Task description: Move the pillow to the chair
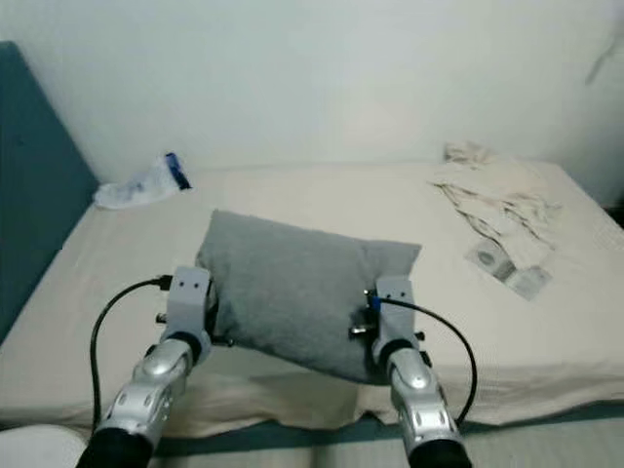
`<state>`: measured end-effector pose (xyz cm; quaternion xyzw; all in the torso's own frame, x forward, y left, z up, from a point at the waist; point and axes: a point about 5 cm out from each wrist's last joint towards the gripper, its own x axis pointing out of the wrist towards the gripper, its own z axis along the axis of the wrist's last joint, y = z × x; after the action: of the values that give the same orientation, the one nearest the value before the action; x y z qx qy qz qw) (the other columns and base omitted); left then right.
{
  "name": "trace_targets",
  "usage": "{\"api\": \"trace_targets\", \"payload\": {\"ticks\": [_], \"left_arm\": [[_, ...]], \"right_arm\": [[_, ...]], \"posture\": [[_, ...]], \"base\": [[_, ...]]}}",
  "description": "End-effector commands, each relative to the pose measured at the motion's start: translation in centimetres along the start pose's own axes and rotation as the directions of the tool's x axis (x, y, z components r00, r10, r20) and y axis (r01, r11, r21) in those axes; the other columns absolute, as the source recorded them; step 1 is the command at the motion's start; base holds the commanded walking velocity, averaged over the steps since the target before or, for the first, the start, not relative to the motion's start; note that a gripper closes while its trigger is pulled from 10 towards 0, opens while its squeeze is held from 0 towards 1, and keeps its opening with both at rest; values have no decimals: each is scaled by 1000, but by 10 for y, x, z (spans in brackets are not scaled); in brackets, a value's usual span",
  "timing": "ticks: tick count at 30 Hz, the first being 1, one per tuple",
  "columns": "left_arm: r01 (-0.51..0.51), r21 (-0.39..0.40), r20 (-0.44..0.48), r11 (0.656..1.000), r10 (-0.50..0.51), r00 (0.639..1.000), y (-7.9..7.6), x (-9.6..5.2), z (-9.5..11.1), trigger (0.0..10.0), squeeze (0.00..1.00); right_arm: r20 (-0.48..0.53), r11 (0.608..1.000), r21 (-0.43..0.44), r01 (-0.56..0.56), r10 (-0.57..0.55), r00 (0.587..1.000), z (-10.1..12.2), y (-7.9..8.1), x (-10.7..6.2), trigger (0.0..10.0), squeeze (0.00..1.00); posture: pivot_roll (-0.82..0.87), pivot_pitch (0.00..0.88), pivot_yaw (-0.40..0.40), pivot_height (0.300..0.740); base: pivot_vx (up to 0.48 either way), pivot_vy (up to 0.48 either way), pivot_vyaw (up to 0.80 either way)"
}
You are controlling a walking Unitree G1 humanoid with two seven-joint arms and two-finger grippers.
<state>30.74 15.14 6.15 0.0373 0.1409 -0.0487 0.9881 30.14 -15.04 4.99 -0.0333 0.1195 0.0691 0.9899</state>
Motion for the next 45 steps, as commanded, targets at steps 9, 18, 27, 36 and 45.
{"api": "trace_targets", "payload": {"ticks": [9,18,27,36,45], "left_arm": [[68,-61,41,996,-66,997,-17,1,13,10000,0],[62,-72,18,995,-61,998,-14,2,12,10000,0],[34,16,45,999,-34,998,-11,0,11,10000,0],[13,53,48,998,-15,999,-11,0,11,10000,0],[1,56,50,998,-4,999,-9,-1,10,10000,0]], "right_arm": [[35,999,-42,-1,3,999,3,3,1,10000,0],[31,999,-24,-22,23,999,3,6,2,10000,0],[32,1000,-19,-5,6,999,3,4,3,10000,0],[20,1000,-6,-21,21,1000,3,6,3,10000,0],[21,999,-16,-31,31,999,4,8,4,10000,0]], "posture": [[-34,73,-9,740],[-33,82,-13,740],[-33,85,-16,740],[-30,89,-18,740],[-29,98,-20,740]], "base": [[0,0,-800],[0,0,-800],[0,0,-800],[0,0,-800],[0,0,-800]]}}
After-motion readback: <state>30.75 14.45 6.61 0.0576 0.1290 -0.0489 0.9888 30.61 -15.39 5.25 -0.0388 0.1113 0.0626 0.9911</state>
